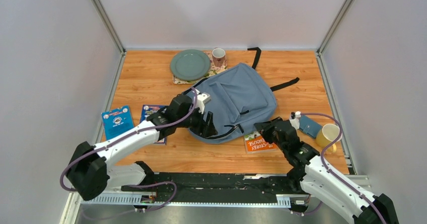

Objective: Pack the student bag
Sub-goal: Unzip the student bag at the center of the board.

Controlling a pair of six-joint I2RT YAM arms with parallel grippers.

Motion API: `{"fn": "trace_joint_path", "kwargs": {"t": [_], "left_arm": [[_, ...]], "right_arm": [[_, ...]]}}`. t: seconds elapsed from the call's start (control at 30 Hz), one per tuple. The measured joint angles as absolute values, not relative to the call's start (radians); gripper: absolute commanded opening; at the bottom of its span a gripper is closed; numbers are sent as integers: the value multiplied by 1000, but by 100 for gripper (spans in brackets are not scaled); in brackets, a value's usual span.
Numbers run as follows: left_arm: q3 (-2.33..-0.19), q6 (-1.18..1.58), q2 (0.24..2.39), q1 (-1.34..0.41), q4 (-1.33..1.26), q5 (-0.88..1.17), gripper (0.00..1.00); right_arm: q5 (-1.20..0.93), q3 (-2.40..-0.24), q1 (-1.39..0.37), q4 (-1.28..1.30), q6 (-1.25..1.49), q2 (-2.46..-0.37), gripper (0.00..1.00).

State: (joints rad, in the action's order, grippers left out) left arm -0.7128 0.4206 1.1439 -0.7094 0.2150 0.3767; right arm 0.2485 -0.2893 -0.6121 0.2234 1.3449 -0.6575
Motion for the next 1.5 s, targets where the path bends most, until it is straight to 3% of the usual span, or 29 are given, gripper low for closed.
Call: {"fn": "trace_joint_path", "kwargs": {"t": [0.1,0.2,0.63,0.87,1.0,1.27,1.3,1.5], "left_arm": [[-751,328,1227,-728,205,418,78],[-771,267,1305,-733,172,458,79],[-942,106,1527,-733,107,542,81],[-1003,67,1637,-733,108,617,76],[-1010,61,1676,-733,110,641,61],[-1011,77,1693,-733,102,673,4],[-1011,80,1693,-733,99,675,0],[-1011,107,1691,-733,85,683,0]], "right_arm": [[256,-278,-612,213,1325,-645,45],[258,-281,-612,208,1298,-659,55],[234,-345,-612,166,1254,-732,57],[233,-347,-612,162,1240,-732,57],[233,-347,-607,161,1236,-731,57],[229,-347,-607,146,1241,-752,56],[227,-347,-607,143,1243,-759,56],[200,-347,-605,135,1285,-782,56]]}}
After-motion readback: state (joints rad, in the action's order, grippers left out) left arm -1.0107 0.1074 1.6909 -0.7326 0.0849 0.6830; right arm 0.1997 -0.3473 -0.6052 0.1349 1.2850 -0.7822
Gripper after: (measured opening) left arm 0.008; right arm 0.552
